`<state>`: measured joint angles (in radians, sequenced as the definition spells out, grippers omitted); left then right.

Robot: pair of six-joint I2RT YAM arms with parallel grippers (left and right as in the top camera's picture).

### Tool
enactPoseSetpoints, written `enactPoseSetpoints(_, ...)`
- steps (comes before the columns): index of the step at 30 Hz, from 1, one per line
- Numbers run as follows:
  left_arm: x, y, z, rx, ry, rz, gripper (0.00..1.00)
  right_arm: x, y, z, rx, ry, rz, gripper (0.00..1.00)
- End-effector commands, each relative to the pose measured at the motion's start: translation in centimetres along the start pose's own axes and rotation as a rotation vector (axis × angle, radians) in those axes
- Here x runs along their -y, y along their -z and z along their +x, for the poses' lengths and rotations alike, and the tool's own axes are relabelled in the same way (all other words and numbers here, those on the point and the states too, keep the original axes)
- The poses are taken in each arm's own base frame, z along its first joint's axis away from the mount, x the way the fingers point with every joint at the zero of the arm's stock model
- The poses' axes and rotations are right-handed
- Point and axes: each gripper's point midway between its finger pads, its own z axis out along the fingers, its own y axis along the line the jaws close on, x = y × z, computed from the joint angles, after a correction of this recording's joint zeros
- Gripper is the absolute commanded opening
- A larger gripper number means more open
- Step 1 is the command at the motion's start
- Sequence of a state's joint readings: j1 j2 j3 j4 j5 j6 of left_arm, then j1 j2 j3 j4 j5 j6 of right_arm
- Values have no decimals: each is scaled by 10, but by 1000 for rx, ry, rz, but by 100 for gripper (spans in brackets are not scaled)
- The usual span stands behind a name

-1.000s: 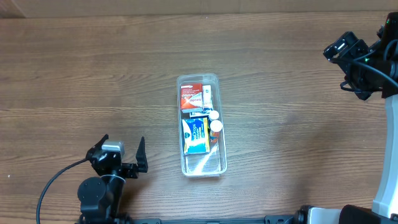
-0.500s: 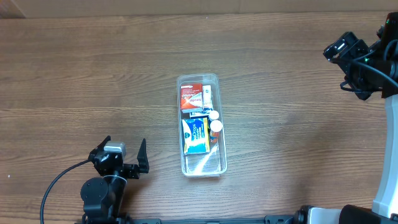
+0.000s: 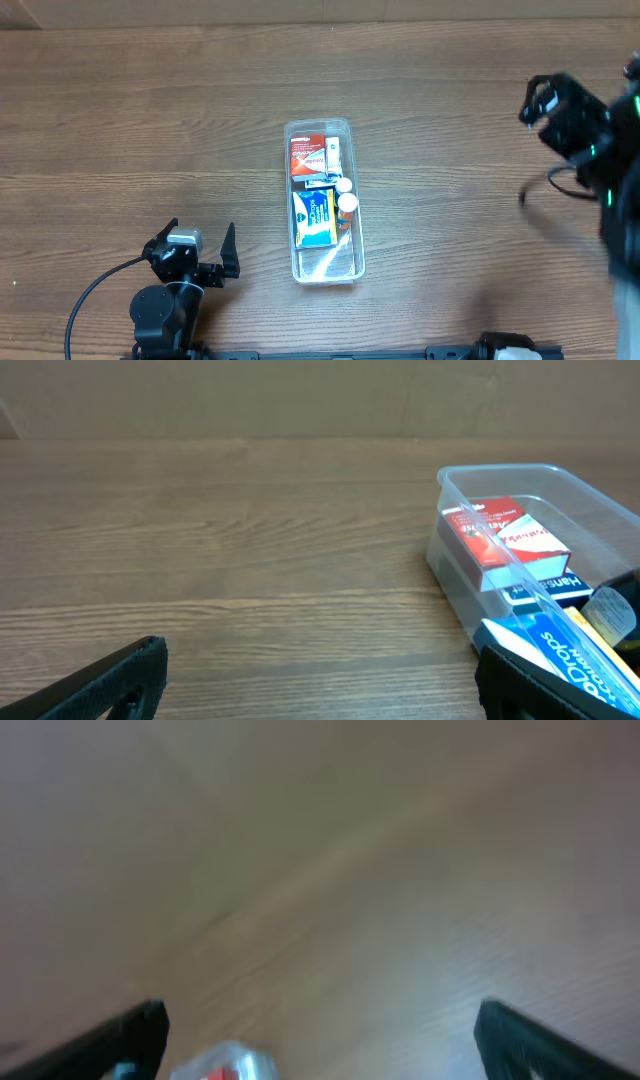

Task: Pack container

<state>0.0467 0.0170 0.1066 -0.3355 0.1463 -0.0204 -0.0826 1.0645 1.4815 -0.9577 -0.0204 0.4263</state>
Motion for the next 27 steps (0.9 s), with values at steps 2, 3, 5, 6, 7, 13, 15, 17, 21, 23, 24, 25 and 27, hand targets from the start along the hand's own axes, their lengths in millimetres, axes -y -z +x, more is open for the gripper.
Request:
enactPoseSetpoints(2, 0, 0, -1, 10, 10, 0, 100, 27, -3, 75, 38, 278, -85, 100)
enactPoseSetpoints(3, 0, 0, -1, 10, 10, 0, 100, 34, -4, 90, 52, 279, -99, 100)
enactPoseSetpoints(5, 0, 0, -1, 10, 10, 0, 100, 46, -9, 128, 69, 284, -153, 100)
enactPoseSetpoints(6, 0, 0, -1, 10, 10, 0, 100, 50, -11, 148, 77, 289, -198, 100)
enactPoseSetpoints(7, 0, 0, -1, 10, 10, 0, 100, 53, -15, 172, 87, 295, -253, 100)
enactPoseSetpoints(13, 0, 0, -1, 10, 10, 0, 100, 71, -27, 230, 116, 311, -350, 100)
enactPoseSetpoints(15, 0, 0, -1, 10, 10, 0, 100, 77, -34, 241, 126, 313, -354, 100)
enactPoseSetpoints(17, 0, 0, -1, 10, 10, 0, 100, 77, -36, 240, 140, 316, -357, 100)
enactPoseSetpoints(21, 0, 0, -1, 10, 10, 0, 100, 79, -37, 238, 149, 314, -340, 100)
enactPoseSetpoints(23, 0, 0, -1, 10, 10, 0, 100, 79, -37, 238, 148, 314, -340, 100)
enactPoseSetpoints(24, 0, 0, -1, 10, 10, 0, 100, 79, -37, 238, 148, 314, -340, 100)
enactPoseSetpoints(25, 0, 0, -1, 10, 10, 0, 100, 79, -37, 238, 148, 314, -340, 100)
enactPoseSetpoints(27, 0, 0, -1, 10, 10, 0, 100, 79, -37, 238, 148, 314, -339, 100)
